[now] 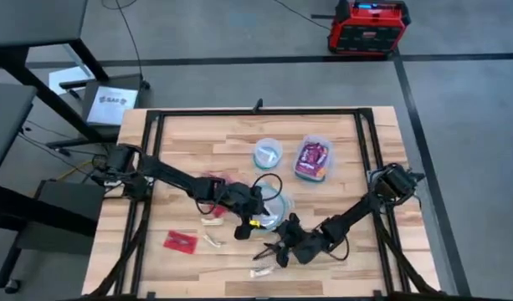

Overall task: Sort candy
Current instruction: Open the center transparent bin

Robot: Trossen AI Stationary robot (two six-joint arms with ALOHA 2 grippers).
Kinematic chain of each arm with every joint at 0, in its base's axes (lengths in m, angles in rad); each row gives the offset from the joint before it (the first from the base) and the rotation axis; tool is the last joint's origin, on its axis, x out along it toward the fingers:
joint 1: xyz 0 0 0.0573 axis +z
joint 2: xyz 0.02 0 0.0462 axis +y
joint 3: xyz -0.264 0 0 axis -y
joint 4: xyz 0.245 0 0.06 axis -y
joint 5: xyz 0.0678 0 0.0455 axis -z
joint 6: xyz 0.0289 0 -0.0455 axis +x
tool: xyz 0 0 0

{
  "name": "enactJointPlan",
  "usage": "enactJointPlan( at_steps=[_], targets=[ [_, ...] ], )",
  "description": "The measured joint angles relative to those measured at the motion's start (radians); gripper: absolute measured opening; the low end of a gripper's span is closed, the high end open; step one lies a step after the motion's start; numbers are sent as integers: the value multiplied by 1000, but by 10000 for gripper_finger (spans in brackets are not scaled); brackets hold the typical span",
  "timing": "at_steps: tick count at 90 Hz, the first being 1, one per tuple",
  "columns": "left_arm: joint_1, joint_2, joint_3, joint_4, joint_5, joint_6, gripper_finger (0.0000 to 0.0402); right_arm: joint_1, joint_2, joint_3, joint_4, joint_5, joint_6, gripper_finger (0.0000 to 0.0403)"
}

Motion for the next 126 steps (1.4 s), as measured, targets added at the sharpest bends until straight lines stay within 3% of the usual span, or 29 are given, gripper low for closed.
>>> enactJointPlan(
  at_steps=[14, 32, 60, 76, 90, 102, 114, 126],
  targets=[
    [-1, 19, 0, 17, 15, -2, 219, -4, 0, -97, 270, -9, -49, 260],
    [-1, 20, 0, 8, 20, -15, 219, -4, 2, -140, 410, -21, -155, 260],
    [2, 124, 8, 37, 18, -37, 219, 26, 0, -125, 442, -35, -413, 259],
    [7, 127, 8, 46, 16, -36, 219, 67, 1, -94, 400, 84, -550, 259],
    [4, 97, 2, 64, 14, -42, 219, 106, -4, -82, 378, 108, -636, 259],
    [1, 51, 6, 38, 16, -64, 219, 154, -40, -39, 375, 117, -815, 259],
    [-10, -3, 45, 0, 16, -70, 219, 191, -53, 0, 347, 221, -988, 259],
    [-20, -79, 104, -105, 19, -70, 219, 183, -54, 7, 254, 258, -1010, 259]
  ],
)
